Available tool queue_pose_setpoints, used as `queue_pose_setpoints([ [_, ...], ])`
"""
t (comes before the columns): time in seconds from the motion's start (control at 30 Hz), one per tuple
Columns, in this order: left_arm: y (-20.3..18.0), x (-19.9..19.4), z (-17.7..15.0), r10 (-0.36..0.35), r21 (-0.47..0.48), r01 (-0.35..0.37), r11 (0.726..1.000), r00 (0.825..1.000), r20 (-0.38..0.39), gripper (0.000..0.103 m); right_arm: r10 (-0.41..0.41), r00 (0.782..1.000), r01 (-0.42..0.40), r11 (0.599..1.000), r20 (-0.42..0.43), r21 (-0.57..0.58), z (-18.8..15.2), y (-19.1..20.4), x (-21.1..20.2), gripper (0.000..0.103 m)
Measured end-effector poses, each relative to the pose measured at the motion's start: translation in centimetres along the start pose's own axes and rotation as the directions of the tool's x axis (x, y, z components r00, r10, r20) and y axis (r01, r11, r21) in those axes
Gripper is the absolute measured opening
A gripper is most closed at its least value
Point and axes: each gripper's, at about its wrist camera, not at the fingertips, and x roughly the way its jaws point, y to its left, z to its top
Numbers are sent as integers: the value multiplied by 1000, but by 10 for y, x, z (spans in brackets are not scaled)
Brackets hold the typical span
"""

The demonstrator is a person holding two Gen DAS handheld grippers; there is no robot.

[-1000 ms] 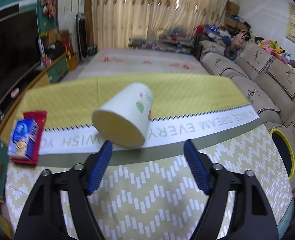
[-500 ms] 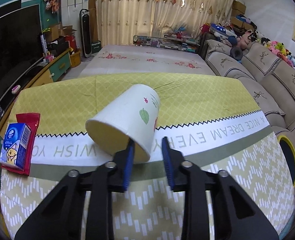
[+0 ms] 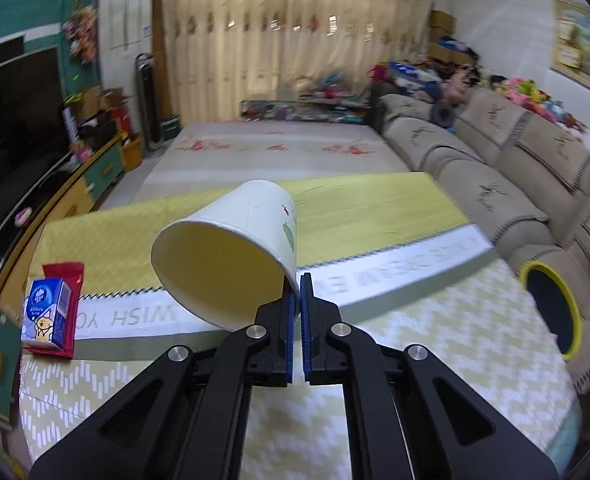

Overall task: Collect trash
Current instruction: 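Carry the paper cup over the bin and open the left gripper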

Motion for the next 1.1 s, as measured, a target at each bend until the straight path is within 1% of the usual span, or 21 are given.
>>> queue_pose_setpoints([
  [0.07, -19, -13, 0, -30, 33, 30, 999, 999, 9, 4, 3, 1000, -3, 1000, 10, 3, 0, -4, -6, 85],
  [0.17, -56, -32, -4, -96, 89, 95, 992, 995, 9, 4, -5, 1000, 5, 1000, 24, 6, -1, -11, -16, 85],
  [0.27, -100, -48, -7, -173, 151, 171, 974, 985, 1, 4, -30, 998, 29, 999, 47, 18, 0, -24, -26, 85],
  [0.33, -134, -55, -10, -227, 194, 225, 955, 974, -12, 4, -49, 997, 47, 998, 59, 31, 0, -36, -34, 85],
  [0.43, -183, -58, -13, -303, 246, 304, 920, 952, -46, 4, -74, 995, 70, 996, 74, 50, 1, -55, -43, 85],
  [0.47, -204, -57, -14, -329, 266, 333, 905, 942, -62, 4, -82, 994, 78, 995, 77, 57, 1, -62, -46, 85],
  [0.53, -234, -54, -16, -361, 292, 371, 882, 928, -90, 4, -91, 992, 86, 994, 82, 70, 1, -74, -50, 85],
  [0.6, -271, -49, -19, -395, 318, 416, 852, 909, -130, 4, -101, 991, 93, 992, 88, 89, 2, -88, -54, 85],
  [0.73, -335, -36, -22, -427, 380, 465, 800, 885, -185, 4, -113, 989, 101, 988, 99, 118, 3, -111, -59, 85],
  [0.8, -367, -27, -24, -434, 401, 486, 776, 874, -219, 4, -117, 988, 104, 986, 102, 128, 3, -120, -61, 85],
  [0.83, -382, -21, -25, -433, 411, 490, 768, 871, -231, 4, -121, 987, 107, 985, 102, 134, 3, -126, -62, 85],
  [0.9, -407, -5, -25, -426, 421, 497, 759, 868, -256, 4, -120, 988, 105, 984, 102, 140, 2, -132, -62, 85],
  [0.97, -430, 12, -26, -422, 412, 513, 753, 857, -297, 4, -119, 988, 104, 984, 98, 145, 2, -139, -62, 85],
  [1.1, -465, 50, -25, -407, 394, 529, 751, 842, -354, 4, -118, 989, 102, 982, 92, 157, 1, -147, -60, 85],
])
